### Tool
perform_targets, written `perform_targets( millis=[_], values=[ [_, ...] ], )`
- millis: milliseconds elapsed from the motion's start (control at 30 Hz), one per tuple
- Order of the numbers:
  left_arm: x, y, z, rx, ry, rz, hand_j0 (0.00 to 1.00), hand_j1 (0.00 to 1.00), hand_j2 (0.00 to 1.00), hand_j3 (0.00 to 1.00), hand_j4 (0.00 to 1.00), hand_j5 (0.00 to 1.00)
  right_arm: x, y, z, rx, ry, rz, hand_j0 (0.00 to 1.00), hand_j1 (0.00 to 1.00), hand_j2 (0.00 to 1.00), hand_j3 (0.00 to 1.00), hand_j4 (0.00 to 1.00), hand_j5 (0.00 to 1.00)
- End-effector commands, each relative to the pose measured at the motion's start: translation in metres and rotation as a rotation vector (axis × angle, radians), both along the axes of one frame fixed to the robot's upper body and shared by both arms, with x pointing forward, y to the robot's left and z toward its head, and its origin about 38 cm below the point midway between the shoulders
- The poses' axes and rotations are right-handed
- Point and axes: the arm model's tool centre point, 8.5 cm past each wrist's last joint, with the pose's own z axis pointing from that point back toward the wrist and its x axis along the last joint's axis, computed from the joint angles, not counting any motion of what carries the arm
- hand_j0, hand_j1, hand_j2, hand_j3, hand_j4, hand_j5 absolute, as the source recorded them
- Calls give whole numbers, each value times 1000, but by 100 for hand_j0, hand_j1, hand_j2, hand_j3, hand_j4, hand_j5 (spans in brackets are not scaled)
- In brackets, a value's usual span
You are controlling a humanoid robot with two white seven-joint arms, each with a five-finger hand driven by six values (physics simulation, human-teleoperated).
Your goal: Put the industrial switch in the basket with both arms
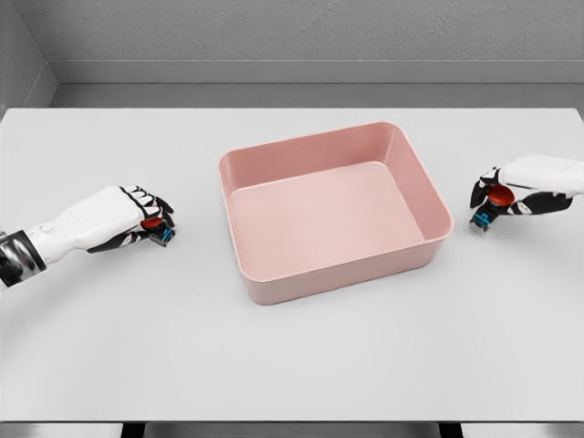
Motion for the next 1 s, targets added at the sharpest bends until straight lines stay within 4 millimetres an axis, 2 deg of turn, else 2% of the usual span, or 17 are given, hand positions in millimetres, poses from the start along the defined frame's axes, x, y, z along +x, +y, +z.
perform_targets(
  millis=[0, 400, 700, 967],
  values=[
    [0, 1, 2, -6, 0, 3, 48, 48, 48, 48, 48, 48, -2, 1, 0, 4, 8, 17, 53, 53, 53, 53, 53, 53],
    [1, 0, 12, -50, -14, 6, 45, 45, 45, 45, 45, 45, 4, 9, 29, -16, -32, 69, 53, 53, 53, 53, 53, 53],
    [2, -25, 52, -123, -103, -67, 43, 43, 43, 43, 43, 43, 10, 15, 52, -38, -66, 97, 53, 53, 53, 53, 53, 53],
    [1, -35, 67, -141, -137, -102, 43, 43, 43, 43, 43, 43, 10, 34, 71, -34, -106, 153, 53, 53, 53, 53, 53, 53]
  ],
)
